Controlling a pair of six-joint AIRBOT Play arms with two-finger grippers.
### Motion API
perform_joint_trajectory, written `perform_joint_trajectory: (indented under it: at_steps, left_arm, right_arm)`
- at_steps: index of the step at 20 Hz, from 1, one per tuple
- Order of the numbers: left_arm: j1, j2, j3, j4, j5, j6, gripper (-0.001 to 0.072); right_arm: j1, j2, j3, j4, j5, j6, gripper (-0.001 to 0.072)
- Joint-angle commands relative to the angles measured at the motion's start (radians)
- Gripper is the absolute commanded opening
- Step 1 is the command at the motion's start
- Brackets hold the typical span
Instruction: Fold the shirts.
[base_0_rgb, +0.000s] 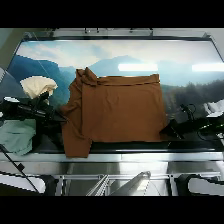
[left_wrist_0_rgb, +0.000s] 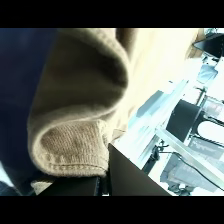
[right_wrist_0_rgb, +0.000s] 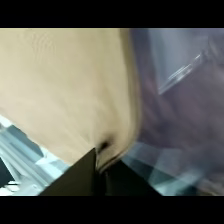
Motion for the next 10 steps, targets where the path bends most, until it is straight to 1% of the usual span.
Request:
perform_joint_trajectory:
  at_steps: [1,2,3,6,8,10]
  left_arm:
    - [0.001,0.005,0.015,-0.017,-0.019,0.009,0.0018]
    - [0.001,0.019,0.03,-0.072,-0.044,0.024,0.0017]
    - [0.001,0.047,0.049,-0.144,-0.073,0.057,0.0017]
    - [0.001,0.209,0.158,-0.401,-0.152,0.092,0.0017]
    - [0.008,0.342,0.262,-0.523,-0.187,0.09,0.0018]
    - [0.037,0.464,0.385,-0.625,-0.178,0.066,0.0018]
  right_arm:
    - [0.009,0.033,0.039,0.075,0.124,-0.024,0.0015]
    - [0.008,0.063,0.058,0.098,0.148,-0.026,0.0015]
    - [0.007,0.1,0.085,0.13,0.166,-0.031,0.0015]
    - [0.007,0.269,0.233,0.33,0.22,-0.062,0.0015]
    - [-0.011,0.404,0.376,0.446,0.207,-0.077,0.0015]
    - [-0.071,0.511,0.535,0.516,0.146,-0.077,0.0015]
